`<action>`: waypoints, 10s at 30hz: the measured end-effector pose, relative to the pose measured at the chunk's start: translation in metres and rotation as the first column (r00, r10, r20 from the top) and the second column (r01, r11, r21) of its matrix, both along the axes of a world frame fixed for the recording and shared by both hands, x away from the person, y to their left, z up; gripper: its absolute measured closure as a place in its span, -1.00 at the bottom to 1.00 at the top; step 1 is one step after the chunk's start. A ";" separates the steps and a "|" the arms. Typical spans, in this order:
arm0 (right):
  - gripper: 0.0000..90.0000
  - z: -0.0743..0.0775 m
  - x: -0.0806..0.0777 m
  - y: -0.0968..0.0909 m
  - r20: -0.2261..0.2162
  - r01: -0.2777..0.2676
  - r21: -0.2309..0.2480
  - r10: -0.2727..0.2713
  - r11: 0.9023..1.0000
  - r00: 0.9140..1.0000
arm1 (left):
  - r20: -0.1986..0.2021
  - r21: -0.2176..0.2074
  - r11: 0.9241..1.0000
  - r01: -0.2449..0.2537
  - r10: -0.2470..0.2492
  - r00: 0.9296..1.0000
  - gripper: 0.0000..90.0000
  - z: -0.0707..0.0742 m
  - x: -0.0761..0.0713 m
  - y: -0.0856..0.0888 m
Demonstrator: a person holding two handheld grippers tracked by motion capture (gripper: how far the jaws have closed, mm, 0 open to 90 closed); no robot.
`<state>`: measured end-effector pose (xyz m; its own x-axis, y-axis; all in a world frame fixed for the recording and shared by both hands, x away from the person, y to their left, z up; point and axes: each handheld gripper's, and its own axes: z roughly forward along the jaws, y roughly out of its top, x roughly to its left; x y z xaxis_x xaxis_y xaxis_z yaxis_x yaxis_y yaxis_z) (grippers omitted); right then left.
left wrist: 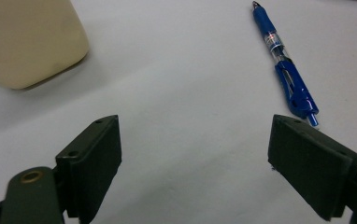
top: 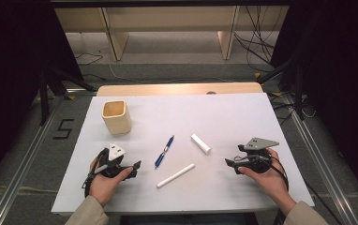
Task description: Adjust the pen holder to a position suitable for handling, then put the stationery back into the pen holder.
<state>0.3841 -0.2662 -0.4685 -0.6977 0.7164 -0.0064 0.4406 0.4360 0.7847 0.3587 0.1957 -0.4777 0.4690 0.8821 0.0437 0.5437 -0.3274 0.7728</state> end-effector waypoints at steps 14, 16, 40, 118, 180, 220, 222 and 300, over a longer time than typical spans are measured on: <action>-0.51 0.000 0.001 0.002 0.000 0.013 -0.004 -0.013 1.000 1.000 | -0.008 -0.001 1.000 0.001 -0.001 1.000 -0.58 -0.001 0.002 -0.004; -0.50 -0.001 0.001 0.002 -0.001 0.014 -0.007 -0.014 1.000 1.000 | -0.007 -0.010 1.000 -0.002 0.002 1.000 -0.55 0.000 0.002 -0.007; -0.47 -0.001 -0.002 0.002 0.001 0.010 -0.022 -0.010 1.000 1.000 | -0.015 0.014 0.992 0.123 -0.123 0.992 -0.26 0.013 -0.006 -0.041; -0.47 -0.003 -0.002 0.005 -0.013 -0.005 -0.018 0.005 1.000 1.000 | -0.198 0.105 0.968 0.228 -0.204 0.959 0.99 -0.004 0.004 -0.088; -0.47 -0.002 -0.003 0.005 -0.006 -0.011 -0.020 0.011 1.000 1.000 | -0.185 0.163 0.972 0.170 -0.139 0.973 0.88 0.008 0.023 -0.066; -0.47 -0.002 -0.003 0.005 -0.004 -0.011 -0.017 0.011 1.000 1.000 | -0.266 0.229 0.938 0.261 -0.198 0.943 -0.24 0.027 0.069 -0.088; -0.47 -0.002 -0.003 0.005 -0.004 -0.011 -0.017 0.011 1.000 1.000 | -0.275 0.231 0.935 0.269 -0.202 0.940 -0.21 0.028 0.072 -0.091; -0.48 -0.002 -0.003 0.005 -0.007 -0.013 -0.014 0.013 1.000 1.000 | -0.469 0.267 0.887 0.376 -0.221 0.855 0.23 0.017 0.123 -0.125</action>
